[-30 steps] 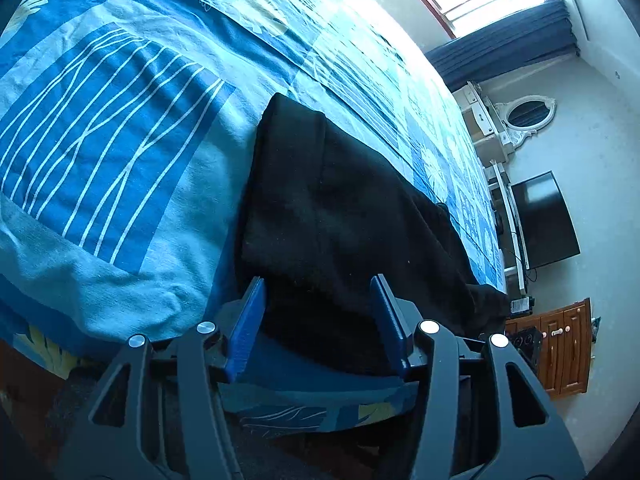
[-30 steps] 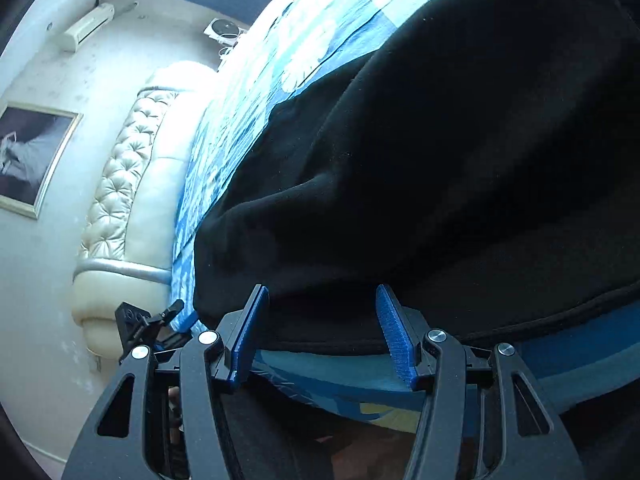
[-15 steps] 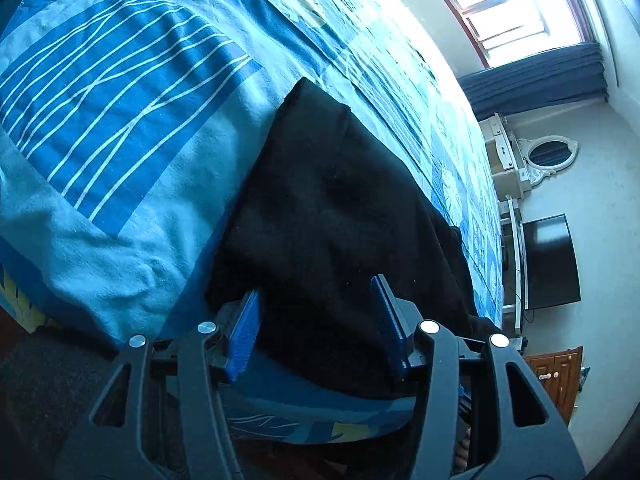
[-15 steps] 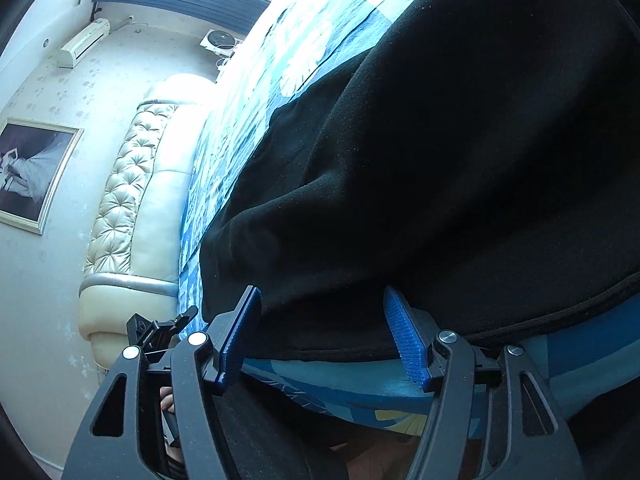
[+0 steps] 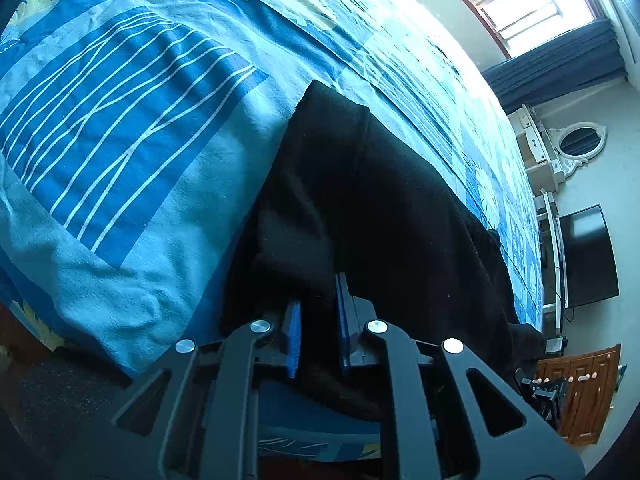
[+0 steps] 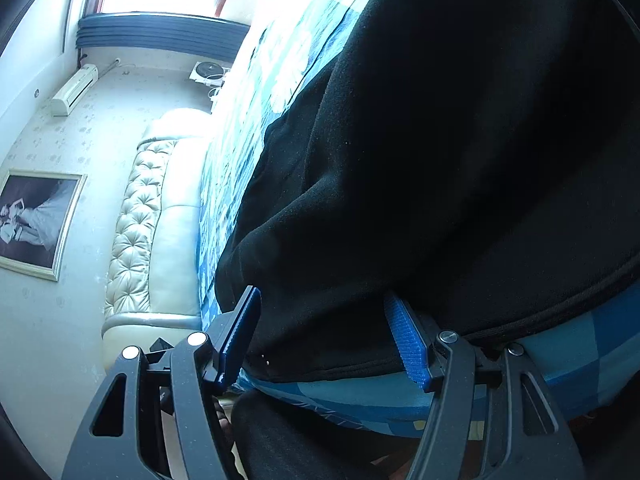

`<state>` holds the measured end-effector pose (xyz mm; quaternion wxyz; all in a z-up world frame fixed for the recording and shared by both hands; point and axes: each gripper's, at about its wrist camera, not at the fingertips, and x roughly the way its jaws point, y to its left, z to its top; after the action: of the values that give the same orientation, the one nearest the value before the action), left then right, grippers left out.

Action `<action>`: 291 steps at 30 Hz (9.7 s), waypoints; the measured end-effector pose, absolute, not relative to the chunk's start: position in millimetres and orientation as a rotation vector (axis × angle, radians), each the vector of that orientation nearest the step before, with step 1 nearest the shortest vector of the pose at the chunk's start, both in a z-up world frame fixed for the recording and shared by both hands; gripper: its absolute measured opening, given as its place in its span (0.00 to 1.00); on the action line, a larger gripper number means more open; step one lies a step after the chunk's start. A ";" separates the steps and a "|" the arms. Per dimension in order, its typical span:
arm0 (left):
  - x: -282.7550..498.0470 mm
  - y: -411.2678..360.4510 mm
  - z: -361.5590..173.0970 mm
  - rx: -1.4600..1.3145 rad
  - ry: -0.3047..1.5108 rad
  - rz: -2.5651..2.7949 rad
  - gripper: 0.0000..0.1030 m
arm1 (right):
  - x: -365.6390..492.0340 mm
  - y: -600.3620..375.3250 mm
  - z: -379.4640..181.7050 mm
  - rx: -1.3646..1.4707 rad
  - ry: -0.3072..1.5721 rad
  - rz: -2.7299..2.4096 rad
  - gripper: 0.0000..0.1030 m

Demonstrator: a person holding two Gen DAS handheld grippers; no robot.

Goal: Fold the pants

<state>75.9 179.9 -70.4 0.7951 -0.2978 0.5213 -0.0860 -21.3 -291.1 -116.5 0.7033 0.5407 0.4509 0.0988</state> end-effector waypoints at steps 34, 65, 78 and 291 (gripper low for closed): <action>14.0 144.0 -21.3 -0.241 1.033 -0.237 0.26 | -67.5 -348.0 -95.0 1.144 0.999 0.157 0.29; 62.0 73.6 -53.4 -0.160 0.934 -0.117 0.87 | -194.0 -707.1 -114.5 1.316 0.322 -0.605 0.06; 61.1 74.2 -55.0 -0.160 0.932 -0.137 0.89 | -233.5 -711.3 -115.8 1.287 0.314 -0.752 0.27; 60.1 78.7 -57.1 -0.164 1.012 -0.213 0.98 | 48.9 -369.9 -20.9 0.774 0.919 0.400 0.14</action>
<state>60.1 78.7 -57.1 0.8660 -0.0785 0.4833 -0.1016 48.9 -369.9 -20.9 0.8061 0.3618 0.4295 0.1867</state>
